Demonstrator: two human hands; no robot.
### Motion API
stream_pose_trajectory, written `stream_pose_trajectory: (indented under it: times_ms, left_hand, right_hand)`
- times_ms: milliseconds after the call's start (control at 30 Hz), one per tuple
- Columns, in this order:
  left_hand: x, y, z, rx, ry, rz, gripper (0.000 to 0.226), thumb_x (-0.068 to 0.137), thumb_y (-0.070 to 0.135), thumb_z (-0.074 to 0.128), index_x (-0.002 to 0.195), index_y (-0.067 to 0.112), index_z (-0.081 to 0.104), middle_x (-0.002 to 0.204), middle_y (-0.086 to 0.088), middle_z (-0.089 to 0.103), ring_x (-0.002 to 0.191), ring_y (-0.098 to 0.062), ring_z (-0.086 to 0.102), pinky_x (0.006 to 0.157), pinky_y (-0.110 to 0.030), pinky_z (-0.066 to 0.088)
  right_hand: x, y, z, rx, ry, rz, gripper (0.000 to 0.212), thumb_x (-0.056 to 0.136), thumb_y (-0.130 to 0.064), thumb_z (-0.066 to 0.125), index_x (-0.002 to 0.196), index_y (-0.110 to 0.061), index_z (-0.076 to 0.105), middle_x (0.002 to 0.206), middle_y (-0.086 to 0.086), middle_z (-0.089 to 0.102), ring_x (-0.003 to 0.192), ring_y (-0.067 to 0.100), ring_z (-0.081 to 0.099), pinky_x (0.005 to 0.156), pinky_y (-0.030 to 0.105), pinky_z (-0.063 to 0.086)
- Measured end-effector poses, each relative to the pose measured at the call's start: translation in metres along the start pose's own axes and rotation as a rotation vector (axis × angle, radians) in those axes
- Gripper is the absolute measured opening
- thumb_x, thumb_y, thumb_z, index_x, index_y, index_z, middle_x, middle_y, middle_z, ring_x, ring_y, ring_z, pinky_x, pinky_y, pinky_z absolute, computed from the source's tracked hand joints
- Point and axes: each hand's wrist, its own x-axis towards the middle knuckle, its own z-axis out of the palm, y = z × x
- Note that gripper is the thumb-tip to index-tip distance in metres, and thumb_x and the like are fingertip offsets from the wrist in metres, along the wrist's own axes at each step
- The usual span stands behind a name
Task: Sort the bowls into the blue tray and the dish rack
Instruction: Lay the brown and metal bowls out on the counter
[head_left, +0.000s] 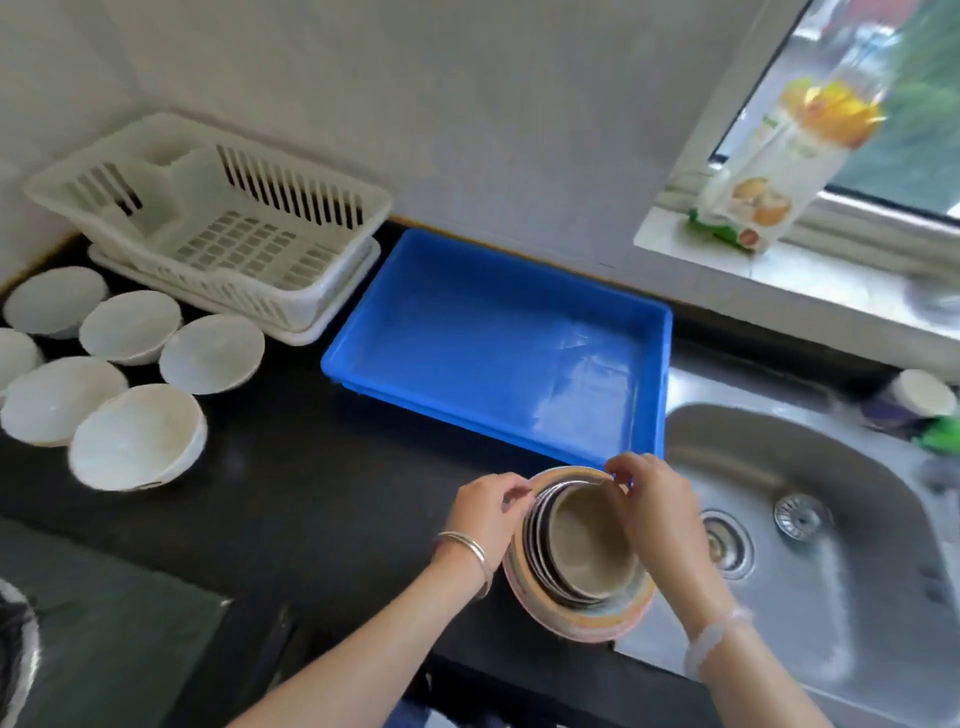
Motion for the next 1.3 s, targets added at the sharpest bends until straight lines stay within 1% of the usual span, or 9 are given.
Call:
stream_pose_trajectory:
  times_ms: [167,300,533,733,867,933,1033,1133,1300]
  left_hand:
    - [0.000,0.011,0.026,0.109,0.036,0.059,0.024,0.087,0.023,0.059,0.110,0.022,0.065,0.098,0.004,0.062,0.081,-0.007,0.053,0.078,-0.016,0.041]
    - [0.001,0.011,0.029,0.150,0.065,0.077,0.020,0.086,0.022,0.059,0.105,0.024,0.067,0.087,0.007,0.056,0.075,-0.007,0.051,0.074,-0.018,0.040]
    - [0.004,0.006,0.032,0.170,0.080,0.034,0.017,0.087,0.018,0.058,0.101,0.018,0.068,0.100,0.002,0.060,0.081,-0.010,0.054,0.074,-0.018,0.041]
    - [0.005,0.003,0.029,0.154,0.069,0.032,0.014,0.086,0.022,0.059,0.097,0.019,0.067,0.092,0.008,0.056,0.074,-0.002,0.053,0.063,-0.007,0.037]
    - [0.005,0.003,0.026,0.086,0.031,0.000,0.015,0.089,0.026,0.055,0.093,0.017,0.067,0.095,0.002,0.062,0.084,-0.013,0.062,0.078,-0.028,0.054]
    - [0.004,0.004,0.026,0.101,0.021,-0.007,0.013,0.089,0.025,0.056,0.094,0.019,0.067,0.095,0.004,0.060,0.084,-0.010,0.060,0.074,-0.024,0.052]
    - [0.005,0.006,0.028,0.166,0.019,-0.010,0.007,0.085,0.024,0.061,0.091,0.022,0.065,0.093,0.009,0.055,0.079,-0.003,0.053,0.065,-0.010,0.039]
    - [0.005,0.009,0.030,0.198,0.029,-0.034,0.004,0.083,0.022,0.064,0.087,0.020,0.064,0.094,0.008,0.054,0.082,-0.006,0.053,0.070,-0.017,0.040]
    - [0.005,0.012,0.029,0.172,0.023,-0.074,0.004,0.083,0.020,0.064,0.080,0.021,0.062,0.094,0.008,0.053,0.078,-0.004,0.051,0.062,-0.011,0.036]
  right_hand:
    - [-0.025,0.039,0.005,-0.069,-0.006,0.081,0.015,0.085,-0.026,0.066,0.092,-0.013,0.066,0.093,0.006,0.062,0.081,0.028,0.058,0.060,0.030,0.031]
    - [-0.030,0.042,0.014,0.009,0.036,0.074,0.010,0.081,-0.021,0.068,0.082,-0.014,0.061,0.083,0.005,0.064,0.070,0.022,0.051,0.059,0.030,0.033]
    - [-0.025,0.038,0.016,-0.026,0.079,0.083,0.022,0.084,-0.023,0.067,0.075,-0.020,0.047,0.081,0.004,0.064,0.064,0.018,0.044,0.058,0.026,0.031]
    - [-0.022,0.032,0.012,-0.135,0.076,0.065,0.013,0.090,-0.024,0.057,0.082,-0.016,0.049,0.086,0.008,0.069,0.074,0.029,0.058,0.058,0.029,0.030]
    - [-0.020,0.034,0.001,-0.111,0.040,0.070,0.011,0.091,-0.024,0.056,0.091,-0.013,0.055,0.087,0.011,0.069,0.080,0.033,0.061,0.058,0.031,0.036]
    - [-0.021,0.038,-0.005,-0.020,0.033,0.095,0.009,0.089,-0.023,0.060,0.089,-0.014,0.058,0.085,0.012,0.070,0.079,0.033,0.062,0.060,0.031,0.040]
    - [-0.022,0.045,-0.011,0.080,0.055,0.111,0.011,0.086,-0.022,0.065,0.081,-0.018,0.056,0.079,0.009,0.071,0.067,0.027,0.060,0.052,0.027,0.038]
    - [-0.024,0.049,-0.011,0.148,0.052,0.104,0.017,0.086,-0.022,0.066,0.076,-0.023,0.051,0.078,0.005,0.072,0.059,0.020,0.057,0.049,0.012,0.033]
    - [-0.025,0.052,-0.010,0.188,0.015,0.091,0.017,0.088,-0.021,0.063,0.079,-0.022,0.049,0.079,0.004,0.070,0.060,0.017,0.056,0.048,0.009,0.032]
